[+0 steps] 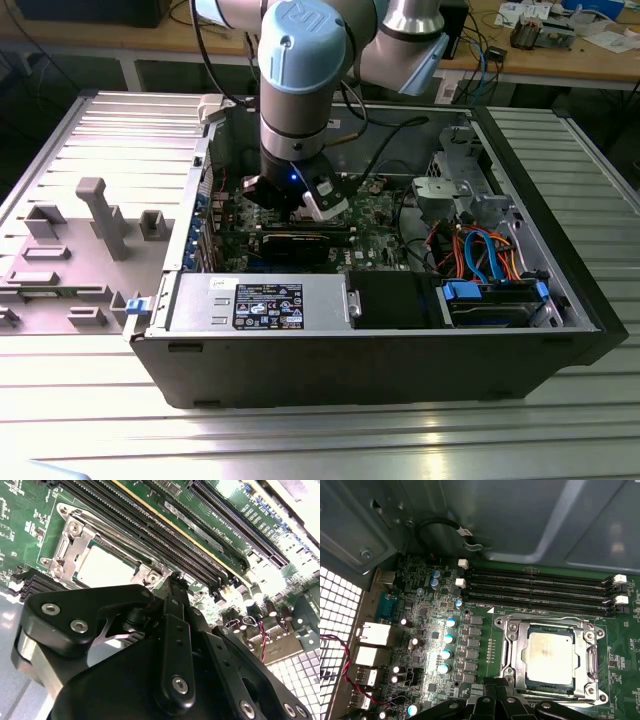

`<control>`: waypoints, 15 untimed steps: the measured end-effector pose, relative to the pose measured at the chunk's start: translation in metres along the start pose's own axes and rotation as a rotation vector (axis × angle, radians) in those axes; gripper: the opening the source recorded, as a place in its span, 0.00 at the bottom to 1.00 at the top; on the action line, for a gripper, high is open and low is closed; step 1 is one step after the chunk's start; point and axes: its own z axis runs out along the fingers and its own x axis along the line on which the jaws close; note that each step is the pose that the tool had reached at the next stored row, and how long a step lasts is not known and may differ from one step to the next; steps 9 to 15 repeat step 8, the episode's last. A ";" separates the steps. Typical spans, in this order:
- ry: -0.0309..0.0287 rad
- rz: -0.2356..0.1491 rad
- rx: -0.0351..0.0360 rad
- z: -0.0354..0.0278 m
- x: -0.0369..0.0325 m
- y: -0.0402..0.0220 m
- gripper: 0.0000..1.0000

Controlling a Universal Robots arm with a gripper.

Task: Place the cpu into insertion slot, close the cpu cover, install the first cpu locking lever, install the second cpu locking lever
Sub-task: 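Install the second cpu locking lever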

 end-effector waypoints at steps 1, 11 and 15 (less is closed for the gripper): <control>0.0000 0.000 0.0000 0.0000 0.0000 0.0000 0.11; 0.0000 0.000 -0.0006 -0.0001 0.0000 0.0000 0.11; 0.0000 0.000 -0.0006 -0.0001 0.0000 0.0000 0.11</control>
